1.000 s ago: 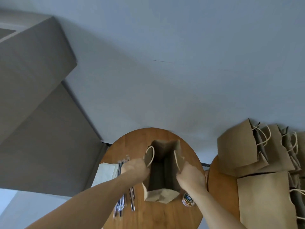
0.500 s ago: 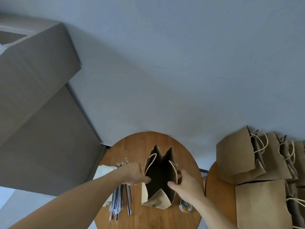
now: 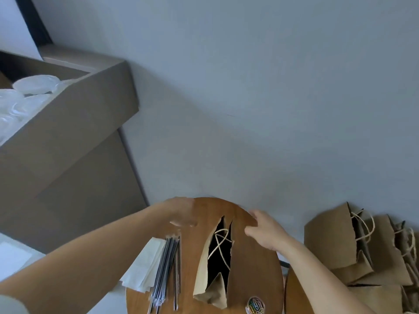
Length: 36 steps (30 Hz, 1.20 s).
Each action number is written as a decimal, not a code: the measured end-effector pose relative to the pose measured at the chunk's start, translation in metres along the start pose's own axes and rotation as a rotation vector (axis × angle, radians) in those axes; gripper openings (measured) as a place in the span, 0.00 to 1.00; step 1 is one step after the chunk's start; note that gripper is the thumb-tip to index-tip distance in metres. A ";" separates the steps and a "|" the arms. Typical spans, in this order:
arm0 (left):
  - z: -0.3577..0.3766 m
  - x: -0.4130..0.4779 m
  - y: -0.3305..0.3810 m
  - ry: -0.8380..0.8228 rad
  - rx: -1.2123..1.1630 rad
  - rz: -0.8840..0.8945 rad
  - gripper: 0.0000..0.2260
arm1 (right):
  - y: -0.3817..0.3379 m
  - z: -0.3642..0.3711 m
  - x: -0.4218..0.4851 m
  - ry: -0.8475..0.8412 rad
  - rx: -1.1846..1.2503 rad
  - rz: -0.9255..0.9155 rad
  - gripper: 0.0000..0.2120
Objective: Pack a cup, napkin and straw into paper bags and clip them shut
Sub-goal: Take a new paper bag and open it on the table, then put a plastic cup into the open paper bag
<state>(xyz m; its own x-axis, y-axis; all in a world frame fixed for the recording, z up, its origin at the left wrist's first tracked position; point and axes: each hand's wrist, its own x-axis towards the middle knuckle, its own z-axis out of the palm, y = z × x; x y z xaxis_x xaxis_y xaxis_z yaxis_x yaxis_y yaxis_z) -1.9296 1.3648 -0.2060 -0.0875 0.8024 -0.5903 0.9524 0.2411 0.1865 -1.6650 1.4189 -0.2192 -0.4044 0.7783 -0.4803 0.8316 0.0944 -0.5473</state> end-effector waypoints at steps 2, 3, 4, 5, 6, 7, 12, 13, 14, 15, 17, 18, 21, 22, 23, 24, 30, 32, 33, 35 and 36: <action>-0.027 -0.014 -0.001 0.135 0.037 -0.020 0.29 | -0.028 -0.021 0.009 0.062 -0.093 -0.085 0.30; -0.041 -0.022 -0.004 0.184 0.033 -0.033 0.29 | -0.045 -0.030 0.013 0.082 -0.126 -0.126 0.28; -0.055 -0.031 -0.008 0.230 0.029 -0.045 0.30 | -0.063 -0.037 0.016 0.096 -0.154 -0.167 0.27; -0.068 -0.042 -0.013 0.274 0.027 -0.057 0.30 | -0.082 -0.044 0.019 0.105 -0.182 -0.210 0.26; -0.081 -0.054 -0.018 0.317 0.026 -0.072 0.30 | -0.101 -0.048 0.020 0.110 -0.209 -0.256 0.26; -0.093 -0.066 -0.025 0.357 0.027 -0.089 0.29 | -0.121 -0.051 0.020 0.111 -0.234 -0.303 0.26; -0.141 -0.122 -0.065 0.519 0.049 -0.177 0.27 | -0.213 -0.057 0.011 0.117 -0.330 -0.484 0.25; -0.149 -0.132 -0.075 0.546 0.049 -0.187 0.27 | -0.231 -0.057 0.008 0.123 -0.343 -0.515 0.24; -0.156 -0.143 -0.086 0.575 0.052 -0.193 0.27 | -0.249 -0.057 0.005 0.132 -0.358 -0.547 0.24; -0.162 -0.153 -0.098 0.604 0.058 -0.199 0.25 | -0.268 -0.057 0.002 0.146 -0.374 -0.579 0.23; -0.175 -0.176 -0.125 0.663 0.068 -0.216 0.22 | -0.305 -0.053 -0.005 0.177 -0.395 -0.645 0.22; -0.181 -0.188 -0.140 0.691 0.066 -0.228 0.23 | -0.324 -0.050 -0.009 0.193 -0.399 -0.683 0.22; -0.193 -0.227 -0.195 0.743 0.044 -0.286 0.24 | -0.379 -0.029 -0.019 0.225 -0.372 -0.801 0.21; -0.195 -0.241 -0.216 0.755 0.035 -0.306 0.23 | -0.398 -0.018 -0.023 0.212 -0.355 -0.832 0.21; -0.196 -0.254 -0.238 0.769 0.024 -0.327 0.23 | -0.417 -0.006 -0.026 0.187 -0.344 -0.863 0.22; -0.195 -0.267 -0.260 0.782 0.009 -0.354 0.23 | -0.435 0.007 -0.029 0.157 -0.342 -0.891 0.22; -0.173 -0.314 -0.367 0.725 -0.055 -0.532 0.23 | -0.529 0.091 -0.043 -0.019 -0.397 -1.019 0.27; -0.166 -0.316 -0.388 0.708 -0.066 -0.543 0.24 | -0.548 0.115 -0.048 -0.092 -0.433 -1.038 0.32; -0.165 -0.315 -0.395 0.702 -0.063 -0.540 0.24 | -0.554 0.125 -0.051 -0.119 -0.469 -1.042 0.36; -0.163 -0.314 -0.408 0.693 -0.062 -0.521 0.25 | -0.562 0.142 -0.056 -0.157 -0.599 -1.038 0.43; -0.162 -0.313 -0.413 0.692 -0.070 -0.511 0.25 | -0.565 0.148 -0.058 -0.167 -0.685 -1.037 0.46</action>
<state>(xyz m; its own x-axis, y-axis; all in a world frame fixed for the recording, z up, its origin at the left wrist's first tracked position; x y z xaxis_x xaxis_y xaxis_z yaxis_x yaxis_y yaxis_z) -2.3427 1.1026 0.0292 -0.6801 0.7331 -0.0077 0.7297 0.6778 0.0899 -2.1679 1.2286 0.0160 -0.9874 0.0616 -0.1458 0.1003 0.9562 -0.2751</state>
